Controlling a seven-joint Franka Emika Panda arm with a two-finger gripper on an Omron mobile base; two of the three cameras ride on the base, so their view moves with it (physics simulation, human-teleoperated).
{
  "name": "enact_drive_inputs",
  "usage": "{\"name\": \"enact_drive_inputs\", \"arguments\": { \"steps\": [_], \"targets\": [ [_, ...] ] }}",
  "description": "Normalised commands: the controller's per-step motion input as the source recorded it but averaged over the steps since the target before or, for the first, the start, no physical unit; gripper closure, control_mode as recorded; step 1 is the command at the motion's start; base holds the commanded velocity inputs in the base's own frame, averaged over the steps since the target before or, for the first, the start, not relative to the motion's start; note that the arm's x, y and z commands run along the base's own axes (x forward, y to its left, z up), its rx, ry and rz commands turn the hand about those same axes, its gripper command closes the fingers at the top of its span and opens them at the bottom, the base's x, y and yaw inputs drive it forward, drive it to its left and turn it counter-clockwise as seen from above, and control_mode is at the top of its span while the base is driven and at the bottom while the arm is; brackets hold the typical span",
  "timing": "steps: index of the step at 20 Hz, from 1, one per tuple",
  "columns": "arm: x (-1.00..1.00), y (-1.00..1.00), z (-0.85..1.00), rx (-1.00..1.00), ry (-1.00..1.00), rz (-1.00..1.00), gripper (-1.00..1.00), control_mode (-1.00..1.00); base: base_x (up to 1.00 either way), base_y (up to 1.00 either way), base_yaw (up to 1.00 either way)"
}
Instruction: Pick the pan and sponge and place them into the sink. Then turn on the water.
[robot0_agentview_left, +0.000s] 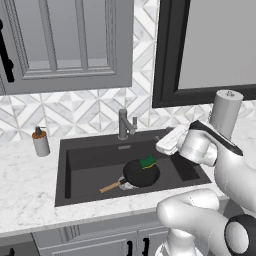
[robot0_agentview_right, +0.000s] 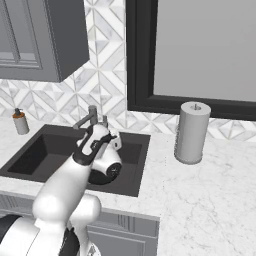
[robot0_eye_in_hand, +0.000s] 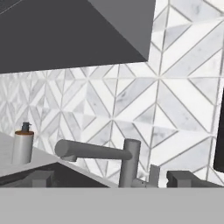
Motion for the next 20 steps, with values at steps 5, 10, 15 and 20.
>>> {"name": "enact_drive_inputs", "arguments": {
  "steps": [5,10,15,20],
  "targets": [
    [0.21,0.13,0.0,0.09,-0.03,-0.04,-1.0,-1.0,0.0,0.0,0.0],
    [0.24,0.01,0.0,0.11,-0.04,-0.01,-1.0,-1.0,0.0,0.0,0.0],
    [0.1,-0.12,0.0,0.15,-0.05,0.0,-1.0,-1.0,0.0,0.0,0.0],
    [0.03,-0.17,0.0,0.13,-0.03,0.0,-1.0,-1.0,0.0,0.0,0.0]
  ]
}}
